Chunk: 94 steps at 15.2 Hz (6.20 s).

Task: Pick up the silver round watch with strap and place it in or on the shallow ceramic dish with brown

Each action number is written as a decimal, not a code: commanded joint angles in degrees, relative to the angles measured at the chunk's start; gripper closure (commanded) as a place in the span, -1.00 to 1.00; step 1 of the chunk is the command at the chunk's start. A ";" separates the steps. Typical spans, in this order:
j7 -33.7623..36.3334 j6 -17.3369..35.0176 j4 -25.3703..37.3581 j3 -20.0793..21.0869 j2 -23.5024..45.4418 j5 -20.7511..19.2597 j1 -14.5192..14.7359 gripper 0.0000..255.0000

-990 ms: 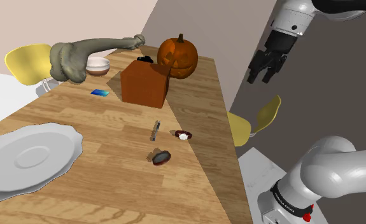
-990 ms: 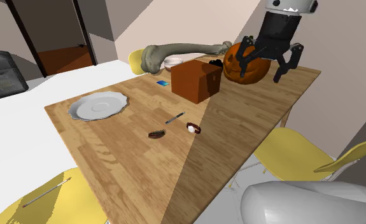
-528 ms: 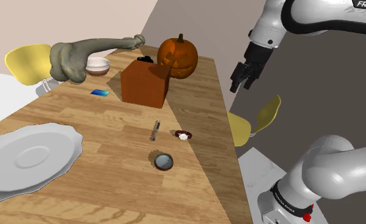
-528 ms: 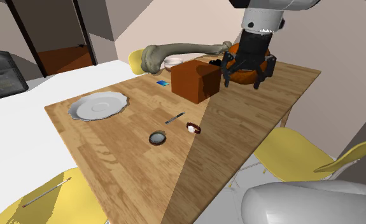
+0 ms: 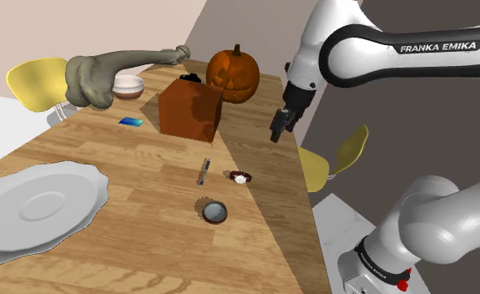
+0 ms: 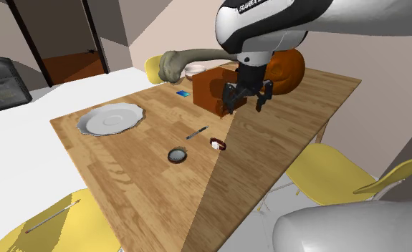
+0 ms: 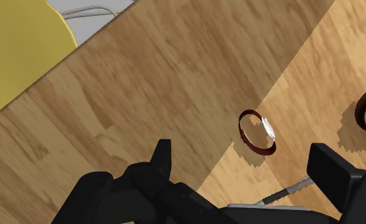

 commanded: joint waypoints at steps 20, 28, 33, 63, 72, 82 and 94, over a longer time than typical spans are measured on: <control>-1.34 28.95 -0.54 9.04 27.06 -10.35 3.77 -1.00; -1.35 28.95 -0.54 9.03 27.06 -10.34 3.78 -1.00; -1.35 28.95 -0.54 9.03 27.06 -10.34 3.78 1.00; -4.16 9.96 9.73 8.79 17.92 -6.04 5.01 1.00; 9.47 6.19 17.53 17.24 22.99 -7.30 9.57 1.00; 15.50 9.88 17.52 20.22 27.57 -9.71 11.16 1.00; 17.80 16.98 13.23 20.51 30.94 -12.17 11.16 1.00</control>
